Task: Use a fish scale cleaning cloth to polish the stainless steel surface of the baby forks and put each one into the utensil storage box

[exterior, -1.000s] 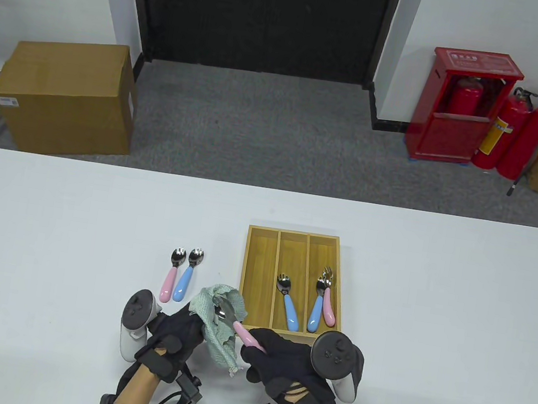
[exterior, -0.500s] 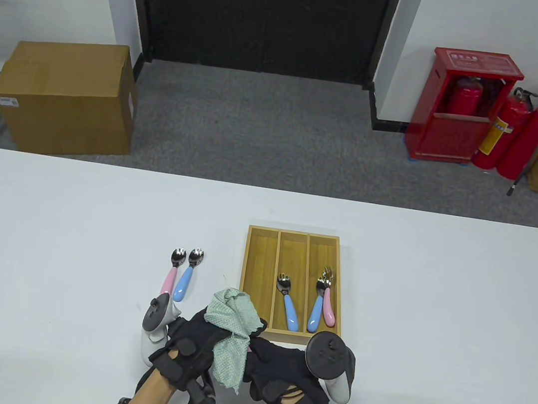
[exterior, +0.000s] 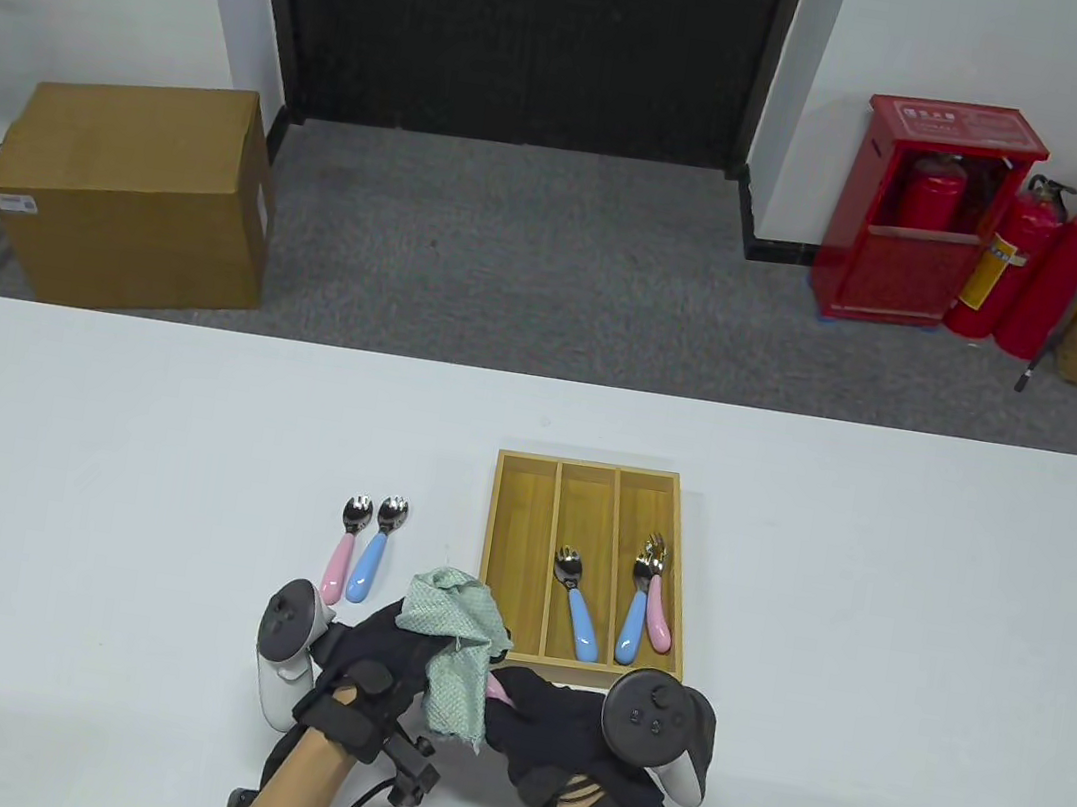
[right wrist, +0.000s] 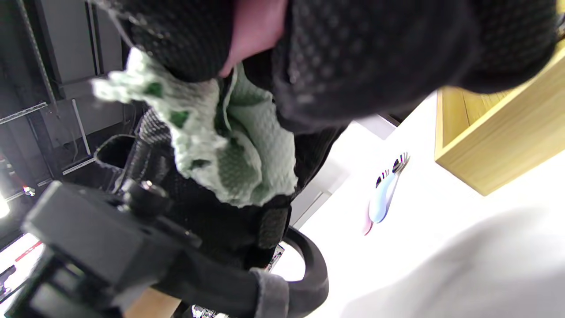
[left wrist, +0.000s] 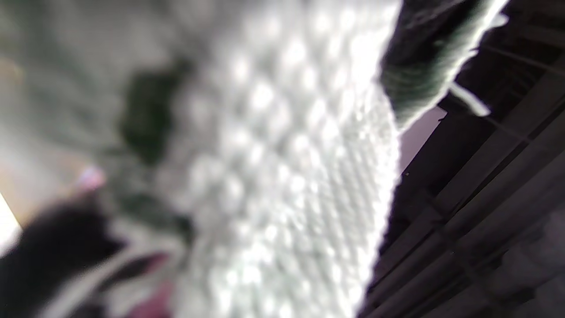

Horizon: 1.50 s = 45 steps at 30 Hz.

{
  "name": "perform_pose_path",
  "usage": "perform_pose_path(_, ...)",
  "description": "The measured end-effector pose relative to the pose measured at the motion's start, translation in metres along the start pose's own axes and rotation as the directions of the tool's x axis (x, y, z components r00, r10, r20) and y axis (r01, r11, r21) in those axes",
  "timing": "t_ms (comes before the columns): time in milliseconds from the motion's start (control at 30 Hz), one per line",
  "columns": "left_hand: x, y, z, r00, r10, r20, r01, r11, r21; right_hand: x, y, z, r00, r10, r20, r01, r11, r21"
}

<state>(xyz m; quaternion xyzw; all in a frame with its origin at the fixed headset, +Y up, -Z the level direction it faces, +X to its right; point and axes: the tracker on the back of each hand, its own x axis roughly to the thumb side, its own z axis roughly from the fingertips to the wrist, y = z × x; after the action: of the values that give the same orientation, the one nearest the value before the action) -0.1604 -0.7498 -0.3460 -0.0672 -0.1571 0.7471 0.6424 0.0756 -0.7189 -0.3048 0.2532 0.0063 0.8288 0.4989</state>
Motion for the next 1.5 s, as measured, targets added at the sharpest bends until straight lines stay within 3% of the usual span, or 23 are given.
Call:
perform_pose_path(200, 0.002, -0.010, 0.003, 0.998, 0.069, -0.008, -0.069, 0.998, -0.006, 0.001, 0.000, -0.001, 0.999, 0.024, 0.025, -0.023, 0.999, -0.022)
perform_pose_path(367, 0.008, -0.023, 0.001, 0.992, 0.123, 0.012, -0.121, 0.986, -0.117, 0.003, 0.002, 0.001, 0.997, 0.043, 0.059, -0.043, 0.999, -0.004)
perform_pose_path(633, 0.015, -0.008, 0.003, 1.000, -0.019, 0.024, 0.019, 1.000, -0.004, -0.001, 0.005, -0.004, 0.997, 0.063, 0.053, -0.062, 0.998, -0.023)
perform_pose_path(767, 0.016, 0.003, 0.004, 0.993, -0.116, 0.024, 0.113, 0.990, 0.084, -0.007, 0.009, -0.008, 0.997, 0.063, 0.033, -0.063, 0.998, -0.010)
perform_pose_path(967, 0.020, 0.015, 0.004, 0.961, -0.275, 0.030, 0.268, 0.953, 0.138, -0.009, 0.006, -0.008, 0.990, 0.137, 0.022, -0.137, 0.990, -0.015)
perform_pose_path(1067, 0.025, 0.016, 0.008, 0.923, -0.385, 0.023, 0.372, 0.904, 0.213, -0.010, 0.004, -0.008, 0.985, 0.173, 0.016, -0.173, 0.985, -0.021)
perform_pose_path(1233, 0.038, 0.012, 0.011, 0.753, -0.657, 0.027, 0.633, 0.736, 0.240, -0.011, 0.001, -0.007, 0.966, 0.257, 0.012, -0.257, 0.966, -0.025)
perform_pose_path(1500, 0.037, -0.006, 0.007, 0.548, -0.821, 0.163, 0.834, 0.551, -0.030, -0.008, -0.006, -0.004, 0.888, 0.454, 0.075, -0.453, 0.891, -0.037)
